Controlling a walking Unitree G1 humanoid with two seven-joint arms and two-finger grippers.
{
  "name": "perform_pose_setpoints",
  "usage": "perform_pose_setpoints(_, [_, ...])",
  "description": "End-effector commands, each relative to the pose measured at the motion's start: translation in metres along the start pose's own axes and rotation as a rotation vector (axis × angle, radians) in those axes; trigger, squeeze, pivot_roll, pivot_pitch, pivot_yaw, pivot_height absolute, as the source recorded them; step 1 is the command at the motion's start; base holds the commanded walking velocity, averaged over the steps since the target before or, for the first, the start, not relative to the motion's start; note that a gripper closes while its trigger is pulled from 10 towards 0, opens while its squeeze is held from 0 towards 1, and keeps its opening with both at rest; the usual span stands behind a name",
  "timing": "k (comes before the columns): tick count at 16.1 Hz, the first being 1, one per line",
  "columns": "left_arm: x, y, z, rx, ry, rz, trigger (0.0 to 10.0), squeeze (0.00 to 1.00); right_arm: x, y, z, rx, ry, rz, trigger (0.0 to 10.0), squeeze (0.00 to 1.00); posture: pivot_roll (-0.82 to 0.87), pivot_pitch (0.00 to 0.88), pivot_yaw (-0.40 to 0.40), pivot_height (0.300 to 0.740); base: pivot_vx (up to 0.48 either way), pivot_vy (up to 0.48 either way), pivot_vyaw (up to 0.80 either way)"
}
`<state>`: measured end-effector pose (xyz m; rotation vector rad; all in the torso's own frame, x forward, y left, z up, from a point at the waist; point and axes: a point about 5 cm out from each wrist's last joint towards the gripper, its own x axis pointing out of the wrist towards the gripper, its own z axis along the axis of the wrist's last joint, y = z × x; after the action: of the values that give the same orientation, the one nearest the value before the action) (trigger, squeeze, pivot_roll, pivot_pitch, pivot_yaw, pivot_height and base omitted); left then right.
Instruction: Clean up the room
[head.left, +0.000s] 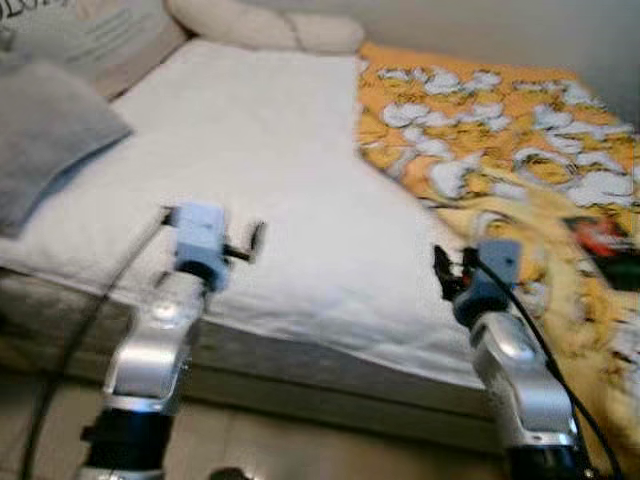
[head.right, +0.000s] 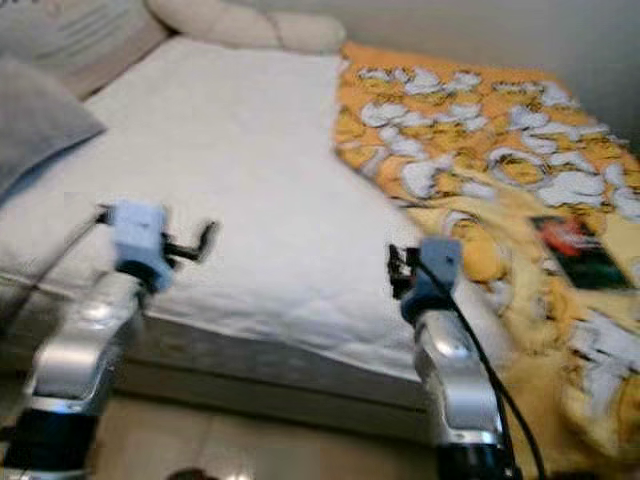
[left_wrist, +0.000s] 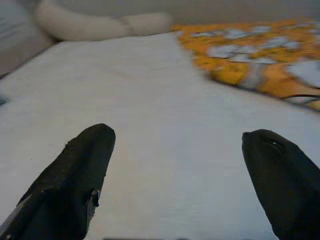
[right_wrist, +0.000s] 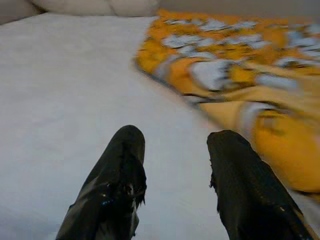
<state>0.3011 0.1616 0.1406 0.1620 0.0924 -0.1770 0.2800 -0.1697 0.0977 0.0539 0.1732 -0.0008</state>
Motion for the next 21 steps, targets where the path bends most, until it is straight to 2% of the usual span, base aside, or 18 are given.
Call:
perform_pose_setpoints(1, [-0.0004,0.0063,0.0023,0.013,-0.005,0.018,10.0,1.0,0.0021,0.0058,0.0069,0.001,-0.029,0.022,10.0,0.0,0.07,0.0,-0.049,0.74,0.0,-0.48,0.0])
perform_pose_setpoints(19, [0.0032,0.0024,0.001,0.028,-0.008,0.019,10.0,1.0,0.0034,0.008,0.0053,0.007,-0.037,0.063,10.0,0.0,0.07,0.0,-0.038,0.74,0.0,-0.48,0.0])
perform_pose_setpoints(21, [0.0041,0.0025,0.0004,0.025,-0.004,0.028,10.0,0.99,0.0044,0.0077,0.0053,0.004,-0.034,0.063,10.0,0.0,0.07,0.0,-0.034,0.74,0.0,0.0,0.0])
